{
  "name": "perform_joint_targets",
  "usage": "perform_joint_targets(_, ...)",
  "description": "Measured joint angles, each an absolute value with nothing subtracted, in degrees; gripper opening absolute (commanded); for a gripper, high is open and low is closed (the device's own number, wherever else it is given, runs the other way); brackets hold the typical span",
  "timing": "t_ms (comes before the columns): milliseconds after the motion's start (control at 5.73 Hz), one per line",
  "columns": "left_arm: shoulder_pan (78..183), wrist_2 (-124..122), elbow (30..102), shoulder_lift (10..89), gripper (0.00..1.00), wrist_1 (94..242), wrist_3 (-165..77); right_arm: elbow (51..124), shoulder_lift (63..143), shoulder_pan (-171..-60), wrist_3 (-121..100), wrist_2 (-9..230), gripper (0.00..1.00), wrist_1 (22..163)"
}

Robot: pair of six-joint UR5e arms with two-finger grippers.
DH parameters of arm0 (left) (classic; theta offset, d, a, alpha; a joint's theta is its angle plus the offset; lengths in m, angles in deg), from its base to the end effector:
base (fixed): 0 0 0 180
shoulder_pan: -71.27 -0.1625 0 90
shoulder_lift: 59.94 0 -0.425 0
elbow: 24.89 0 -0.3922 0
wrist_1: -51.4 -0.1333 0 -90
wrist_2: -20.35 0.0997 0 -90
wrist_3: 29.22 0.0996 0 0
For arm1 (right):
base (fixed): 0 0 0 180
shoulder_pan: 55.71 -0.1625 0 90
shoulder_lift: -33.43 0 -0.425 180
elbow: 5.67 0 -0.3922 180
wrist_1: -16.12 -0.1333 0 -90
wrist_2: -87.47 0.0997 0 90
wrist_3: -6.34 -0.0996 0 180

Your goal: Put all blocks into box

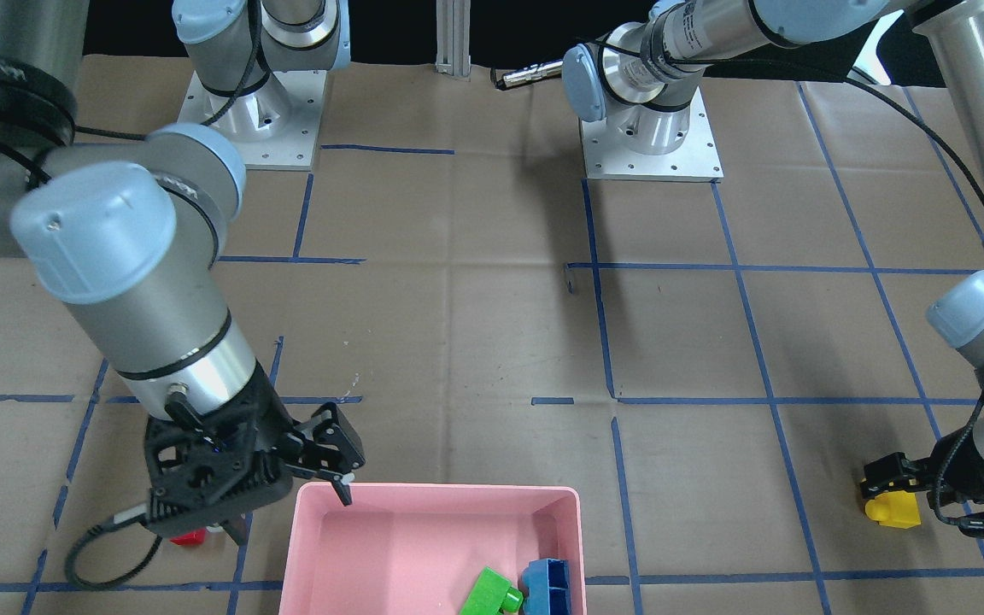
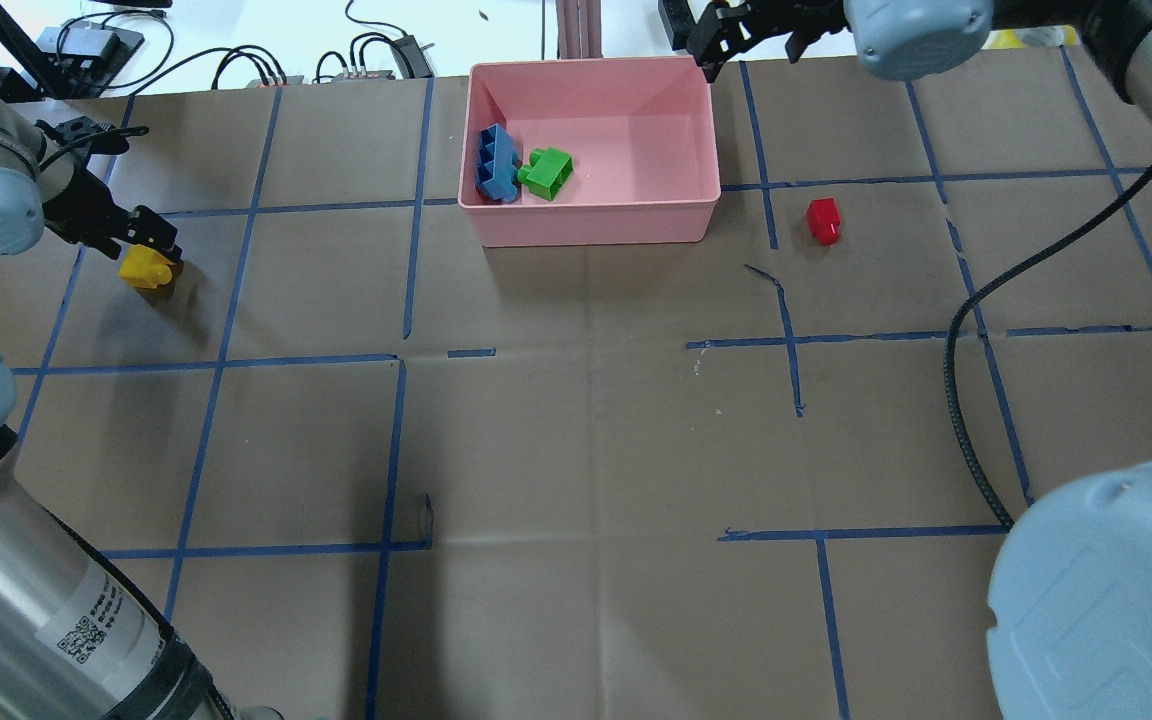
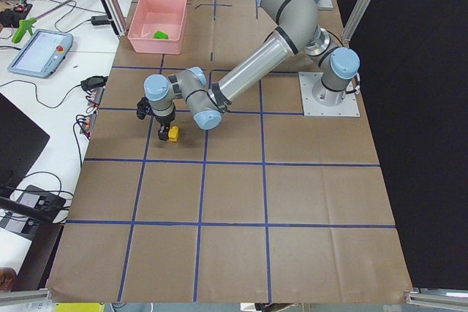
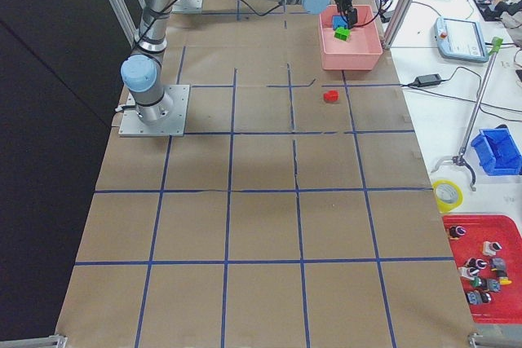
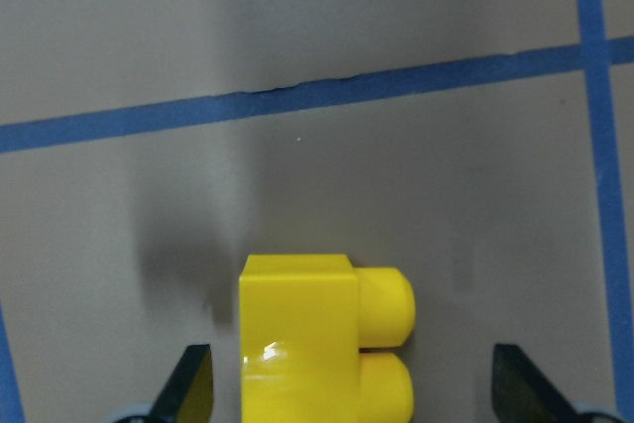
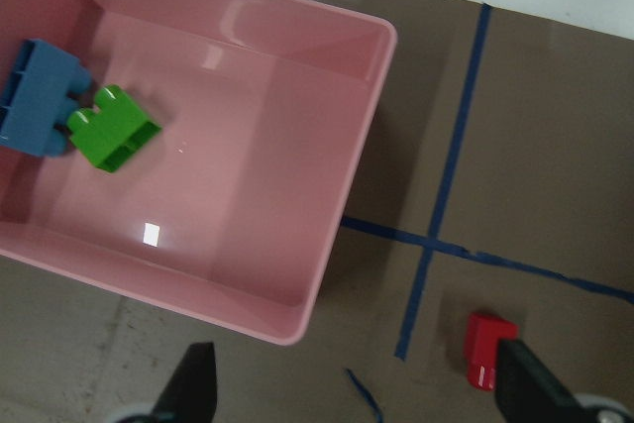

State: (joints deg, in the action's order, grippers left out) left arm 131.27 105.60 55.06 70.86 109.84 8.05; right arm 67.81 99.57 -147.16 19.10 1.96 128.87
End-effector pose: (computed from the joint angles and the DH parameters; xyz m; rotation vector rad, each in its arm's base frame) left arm 0.2353 -0.6907 0.1859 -0.1961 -3.0729 0.0889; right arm 0.1583 -0.6796 0.4318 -0.3948 3.0359 -0.4240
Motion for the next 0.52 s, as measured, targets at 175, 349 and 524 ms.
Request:
perform_joint_targets(175,130.4,105.4,55.1,71.8,0.93,109.8,8.0,69.0,100.1,-145.4,19.2,-1.1,0.99,127.2)
perform_joint_targets(349,130.0,105.2,55.1,72.4,0.93,109.8,8.0,71.5,99.9,-143.9,18.9,-2.5,0.99,127.5)
perform_joint_targets(524,130.1,105.0,55.0,72.3,0.9,109.8,7.8,75.6,99.7,-142.5,18.7,-2.8,0.99,130.8)
